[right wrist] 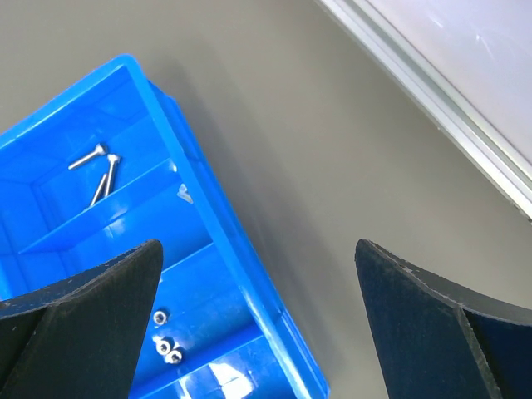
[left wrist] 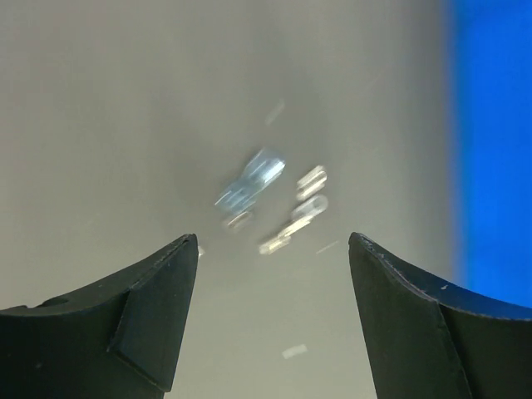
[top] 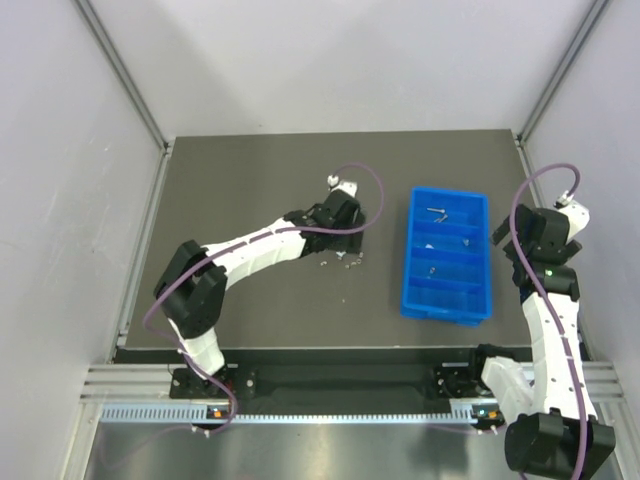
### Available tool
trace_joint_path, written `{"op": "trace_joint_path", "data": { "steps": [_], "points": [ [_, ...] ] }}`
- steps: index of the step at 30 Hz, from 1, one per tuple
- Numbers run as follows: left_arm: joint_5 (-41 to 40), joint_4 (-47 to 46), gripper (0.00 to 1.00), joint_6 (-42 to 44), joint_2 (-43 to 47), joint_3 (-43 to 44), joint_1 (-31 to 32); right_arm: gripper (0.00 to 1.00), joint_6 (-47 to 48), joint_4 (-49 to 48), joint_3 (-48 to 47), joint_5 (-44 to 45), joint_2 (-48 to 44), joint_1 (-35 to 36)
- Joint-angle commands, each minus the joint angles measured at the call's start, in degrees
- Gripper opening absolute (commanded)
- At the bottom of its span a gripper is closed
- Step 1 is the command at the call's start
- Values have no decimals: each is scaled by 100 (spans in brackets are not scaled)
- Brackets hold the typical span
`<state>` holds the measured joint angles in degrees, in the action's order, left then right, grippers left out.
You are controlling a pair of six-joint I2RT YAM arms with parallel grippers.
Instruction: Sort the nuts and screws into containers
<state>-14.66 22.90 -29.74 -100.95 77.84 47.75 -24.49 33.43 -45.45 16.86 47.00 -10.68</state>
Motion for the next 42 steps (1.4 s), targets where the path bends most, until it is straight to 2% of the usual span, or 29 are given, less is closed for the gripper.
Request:
{"op": "trace_joint_path", "data": {
  "steps": [1,5,10,18,33,42],
  "points": [
    [946,-538,78,1527,522,-506,-186,100,67,-302,-78,-78,2,-5],
    [893,-918,80,2059,480,-718,-450,100,67,-302,-52,-69,2,-5],
    [1957,-1112,76,2200,-90,-586,-854,100,67,-293,-60,-25,19,-13],
    [2151,-1243,72,2270,-742,-463,-872,100,85,-284,-87,28,-33,-13],
    [1799,-1200,65,2279,-1172,-542,-872,100,85,-276,-122,36,2,-13],
    [1756,-840,49,2411,-1235,-454,-820,100,94,-267,-104,80,-60,-13]
  ]
}}
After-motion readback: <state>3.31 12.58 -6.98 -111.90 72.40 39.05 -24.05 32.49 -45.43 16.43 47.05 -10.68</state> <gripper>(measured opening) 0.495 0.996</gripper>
